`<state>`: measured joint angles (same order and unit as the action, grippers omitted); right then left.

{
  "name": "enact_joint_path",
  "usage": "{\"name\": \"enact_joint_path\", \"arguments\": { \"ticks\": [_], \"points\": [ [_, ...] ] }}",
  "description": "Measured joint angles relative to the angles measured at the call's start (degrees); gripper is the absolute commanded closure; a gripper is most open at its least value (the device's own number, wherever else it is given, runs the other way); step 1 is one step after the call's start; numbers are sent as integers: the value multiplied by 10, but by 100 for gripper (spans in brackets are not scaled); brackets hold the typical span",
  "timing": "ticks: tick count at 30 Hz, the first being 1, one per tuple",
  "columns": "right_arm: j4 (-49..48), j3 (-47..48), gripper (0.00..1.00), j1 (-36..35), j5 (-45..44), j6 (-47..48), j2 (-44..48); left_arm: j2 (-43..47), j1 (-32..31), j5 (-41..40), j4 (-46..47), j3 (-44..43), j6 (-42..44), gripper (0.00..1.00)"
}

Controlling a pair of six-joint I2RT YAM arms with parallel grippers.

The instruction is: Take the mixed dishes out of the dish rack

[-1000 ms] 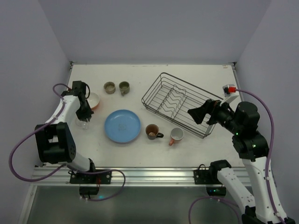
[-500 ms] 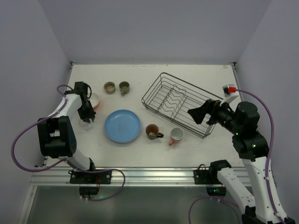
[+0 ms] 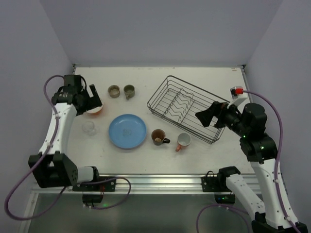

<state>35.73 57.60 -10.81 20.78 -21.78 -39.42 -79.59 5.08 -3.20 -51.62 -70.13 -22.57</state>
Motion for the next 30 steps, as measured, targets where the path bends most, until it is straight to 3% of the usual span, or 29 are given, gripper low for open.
{"name": "enact_joint_path", "arguments": {
  "ticks": [6, 11, 14, 18, 25, 30],
  "points": [
    [7, 0, 1, 0, -48, 0, -29, 242, -52, 75, 57, -7, 18, 0],
    [24, 3, 1, 0, -133, -1, -70, 428, -82, 110, 134, 61, 25, 0],
    [50, 16, 1, 0, -209, -3, -118, 437, -94, 107, 131, 66, 26, 0],
    [75, 29, 1, 5, -290, 0, -198, 383, -126, 93, 97, 42, 27, 0],
    [101, 90, 1, 17, -333, 31, -331, 382, -185, 73, 71, 40, 29, 0],
    [101, 142, 1, 23, -365, 67, -413, 377, -249, 8, 45, 11, 41, 0]
  ]
}}
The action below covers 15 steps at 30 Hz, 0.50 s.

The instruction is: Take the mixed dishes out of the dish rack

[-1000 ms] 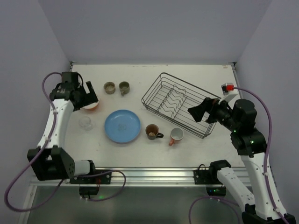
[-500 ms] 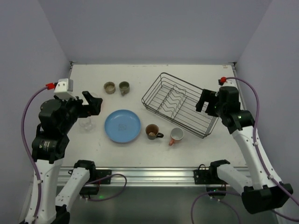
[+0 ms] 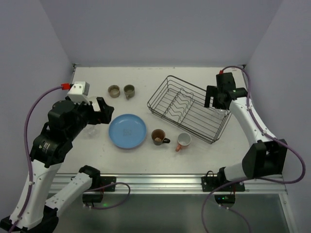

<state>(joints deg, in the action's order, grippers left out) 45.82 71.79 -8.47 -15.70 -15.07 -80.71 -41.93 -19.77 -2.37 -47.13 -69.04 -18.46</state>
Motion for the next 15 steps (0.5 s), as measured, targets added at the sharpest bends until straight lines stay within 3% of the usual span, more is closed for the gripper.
{"name": "enact_joint_path", "arguments": {
  "ticks": [7, 15],
  "points": [
    [-4, 43, 3, 36, -6, 42, -85, -29, -61, -109, -28, -38, 2, 0],
    [-17, 51, 13, 72, 32, 63, -146, -31, -71, -150, -49, -38, 2, 0]
  ]
}}
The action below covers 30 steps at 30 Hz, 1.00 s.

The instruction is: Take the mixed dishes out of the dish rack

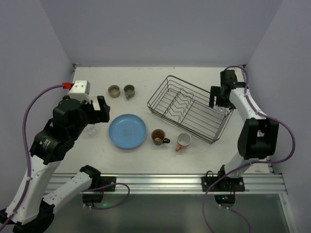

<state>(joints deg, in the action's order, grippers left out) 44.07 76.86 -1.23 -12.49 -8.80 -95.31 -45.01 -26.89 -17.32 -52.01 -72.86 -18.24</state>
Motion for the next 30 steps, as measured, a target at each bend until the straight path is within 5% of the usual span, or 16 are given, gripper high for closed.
{"name": "enact_joint_path", "arguments": {
  "ticks": [15, 20, 24, 30],
  "points": [
    [-21, -5, 25, 9, 30, 4, -36, -5, -10, -12, 0, 0, 0, 0],
    [-23, -7, 47, 9, 31, 0, -44, -8, -10, -11, 0, 0, 0, 0],
    [-30, -9, 52, 9, 33, -6, -46, -7, -11, -11, 0, 0, 0, 0],
    [-33, -10, 93, 9, 37, -10, -45, -7, -13, -11, 0, 0, 0, 0]
  ]
}}
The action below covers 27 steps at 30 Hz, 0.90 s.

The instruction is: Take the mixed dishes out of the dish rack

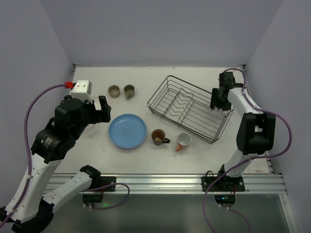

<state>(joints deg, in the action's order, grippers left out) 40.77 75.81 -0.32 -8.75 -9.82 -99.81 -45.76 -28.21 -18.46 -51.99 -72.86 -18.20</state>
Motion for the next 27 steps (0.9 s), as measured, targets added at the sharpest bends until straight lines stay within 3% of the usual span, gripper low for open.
{"name": "enact_joint_path", "arguments": {
  "ticks": [4, 10, 16, 21, 27],
  "points": [
    [-1, -8, 99, 0, 14, -7, 12, 0, 0, 0, 0, 0, 0, 0],
    [6, -20, 100, -2, 39, -20, 86, -2, 0, 9, 5, 0, -1, 0],
    [7, -22, 100, -2, 93, -35, 178, 13, 0, 83, 50, 25, -7, 0],
    [-38, -70, 100, -1, 254, -76, 289, 56, 0, 221, 175, 108, -38, 0],
    [-180, -153, 100, -5, 496, -202, 407, 65, -1, 404, 445, 253, -123, 0]
  ]
}}
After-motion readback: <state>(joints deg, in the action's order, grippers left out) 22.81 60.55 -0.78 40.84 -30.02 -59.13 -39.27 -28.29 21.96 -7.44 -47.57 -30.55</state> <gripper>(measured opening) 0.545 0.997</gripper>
